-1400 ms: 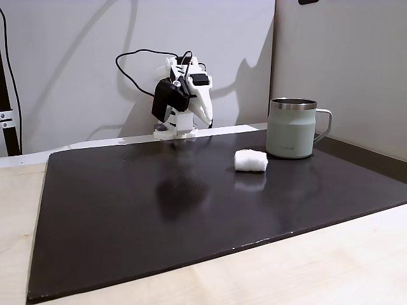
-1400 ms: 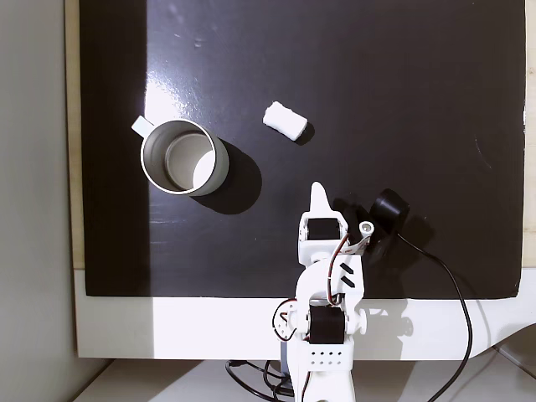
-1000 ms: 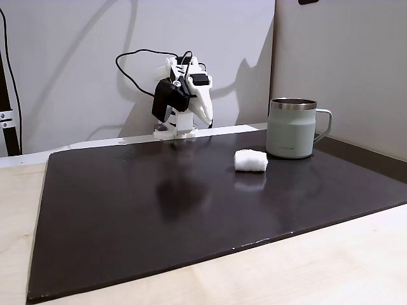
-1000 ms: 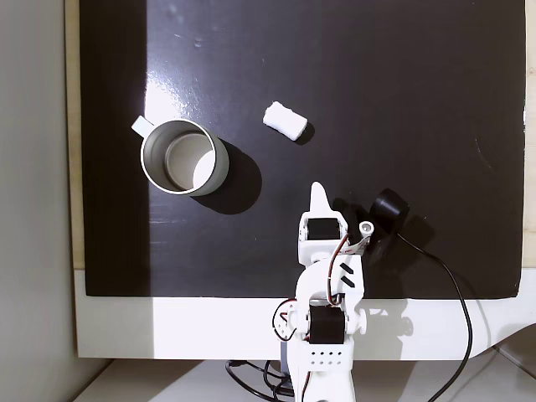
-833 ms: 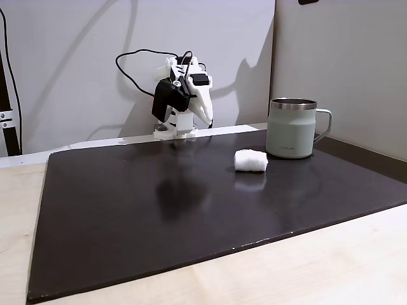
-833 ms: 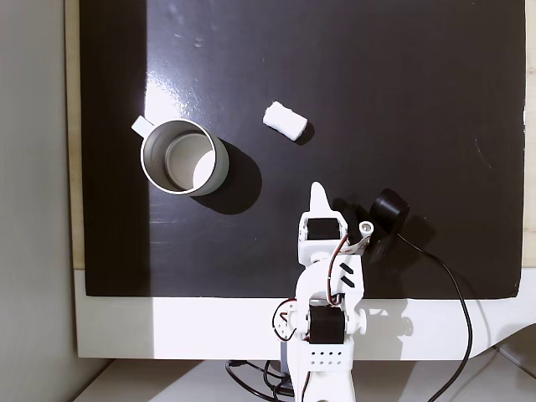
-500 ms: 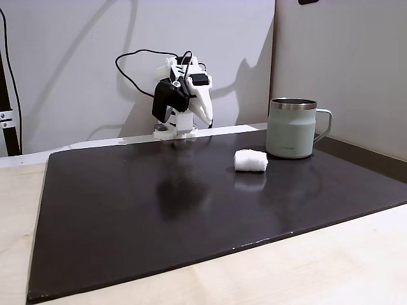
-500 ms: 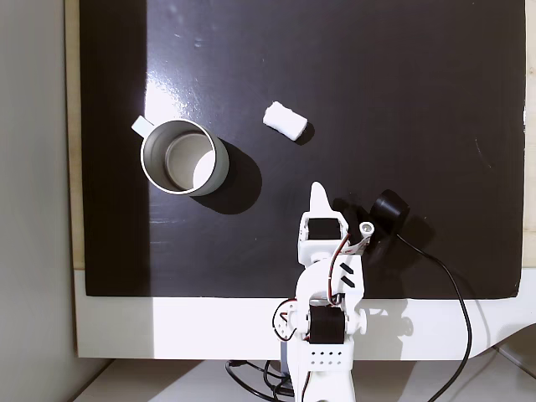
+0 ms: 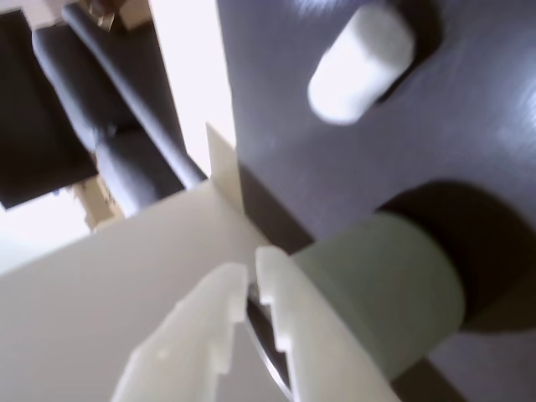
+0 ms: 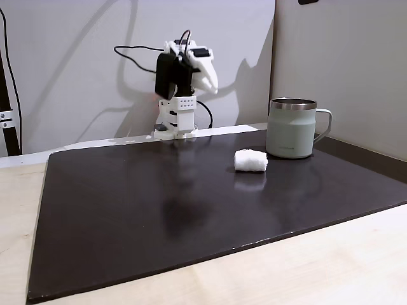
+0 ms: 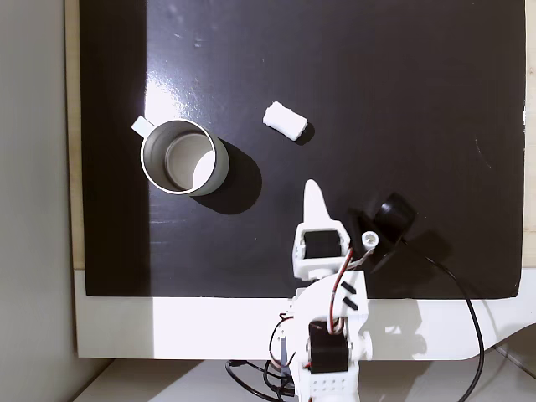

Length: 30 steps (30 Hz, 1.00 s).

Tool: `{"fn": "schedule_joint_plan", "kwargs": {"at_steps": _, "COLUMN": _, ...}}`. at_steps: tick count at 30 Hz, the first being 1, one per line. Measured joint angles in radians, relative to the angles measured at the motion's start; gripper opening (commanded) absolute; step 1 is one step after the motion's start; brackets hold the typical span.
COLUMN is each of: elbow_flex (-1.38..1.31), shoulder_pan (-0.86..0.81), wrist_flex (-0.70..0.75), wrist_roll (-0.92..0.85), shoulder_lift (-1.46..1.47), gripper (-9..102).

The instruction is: Grasp a gauze and put it in the cup.

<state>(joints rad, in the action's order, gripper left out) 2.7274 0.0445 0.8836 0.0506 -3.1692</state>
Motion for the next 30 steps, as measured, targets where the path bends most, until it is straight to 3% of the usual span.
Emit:
{"fn": "schedule_joint_plan", "kwargs": {"at_steps": 21, "elbow_flex": -0.735, "shoulder_pan": -0.012, "wrist_flex": 0.319, "wrist_roll": 0.195, "shoulder_lift": 0.609, "gripper": 0}}
{"fn": "schedule_joint_plan", "kwargs": {"at_steps": 30, "elbow_flex": -0.939, "shoulder_pan": -0.021, "wrist_flex": 0.420, "wrist_roll": 0.376, "shoulder_lift": 0.914, "gripper": 4}}
